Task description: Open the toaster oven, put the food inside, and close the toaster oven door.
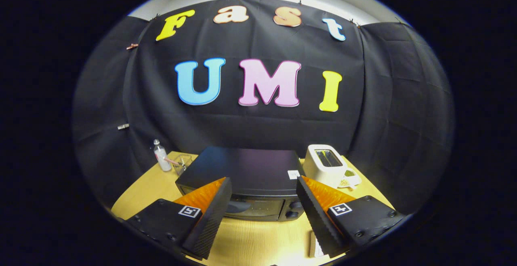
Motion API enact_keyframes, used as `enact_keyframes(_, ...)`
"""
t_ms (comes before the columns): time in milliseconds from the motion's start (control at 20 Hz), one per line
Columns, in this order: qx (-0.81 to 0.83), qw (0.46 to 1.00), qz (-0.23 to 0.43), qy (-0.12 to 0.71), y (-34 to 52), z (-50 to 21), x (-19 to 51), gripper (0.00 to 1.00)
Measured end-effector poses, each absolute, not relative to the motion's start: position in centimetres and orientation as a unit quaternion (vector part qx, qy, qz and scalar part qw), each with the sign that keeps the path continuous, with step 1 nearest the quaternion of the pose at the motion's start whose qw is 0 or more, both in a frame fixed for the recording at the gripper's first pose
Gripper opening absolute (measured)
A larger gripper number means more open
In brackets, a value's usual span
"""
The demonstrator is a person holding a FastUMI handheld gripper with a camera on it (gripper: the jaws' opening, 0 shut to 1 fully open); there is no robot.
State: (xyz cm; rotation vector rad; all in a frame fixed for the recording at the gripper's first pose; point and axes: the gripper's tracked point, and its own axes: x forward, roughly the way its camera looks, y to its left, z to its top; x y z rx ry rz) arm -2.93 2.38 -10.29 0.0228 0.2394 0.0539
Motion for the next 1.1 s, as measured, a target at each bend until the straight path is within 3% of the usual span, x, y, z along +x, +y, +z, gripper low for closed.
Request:
enact_keyframes(550, 0.017, 1.000, 0.015, 0.019, -2.1, 2.2, -6.6, 0.99)
enact_keyframes(1100, 0.012, 1.000, 0.005, 0.009, -2.1, 3.0, -9.2, 1.00)
